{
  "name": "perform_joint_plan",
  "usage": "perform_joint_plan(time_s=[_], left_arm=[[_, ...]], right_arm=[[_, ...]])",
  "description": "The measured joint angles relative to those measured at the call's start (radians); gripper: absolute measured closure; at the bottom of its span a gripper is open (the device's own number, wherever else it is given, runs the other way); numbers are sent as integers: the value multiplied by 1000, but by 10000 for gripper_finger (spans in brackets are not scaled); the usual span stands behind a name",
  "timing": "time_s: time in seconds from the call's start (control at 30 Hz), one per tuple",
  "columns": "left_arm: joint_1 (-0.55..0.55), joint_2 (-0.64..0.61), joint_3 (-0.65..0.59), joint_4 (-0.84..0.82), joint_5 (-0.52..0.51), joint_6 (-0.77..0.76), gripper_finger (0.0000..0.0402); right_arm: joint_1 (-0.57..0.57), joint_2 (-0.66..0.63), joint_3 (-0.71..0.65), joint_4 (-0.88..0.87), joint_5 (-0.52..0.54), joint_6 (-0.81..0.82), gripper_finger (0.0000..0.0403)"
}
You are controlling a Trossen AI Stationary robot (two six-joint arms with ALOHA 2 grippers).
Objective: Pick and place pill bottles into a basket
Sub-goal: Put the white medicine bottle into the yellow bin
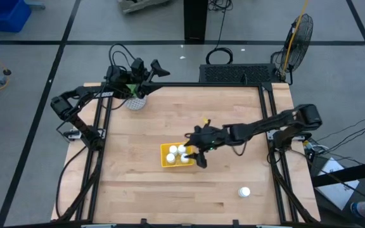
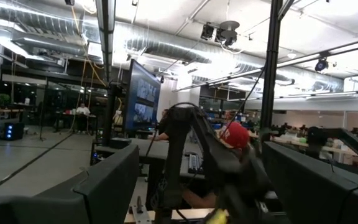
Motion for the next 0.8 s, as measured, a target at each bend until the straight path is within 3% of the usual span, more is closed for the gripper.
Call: perform_joint_plan(time_s=[0.17,0.3,0.47,0.67,0.8], left_arm=[[-3,0,0,-7,58,-4,58],[-17,0,0,-49,113,4,61],[-29,0,0,-93,137,55,58],[-29,0,0,-111,136,93,62],[-25,0,0,-111,135,95,59]], right_arm=[[15,-166,0,-115,112,-6,164],[71,-304,0,-279,269,15,179],[161,-411,81,-526,433,144,199],[289,-386,259,-828,554,306,221],[340,-307,382,-1072,562,457,239]])
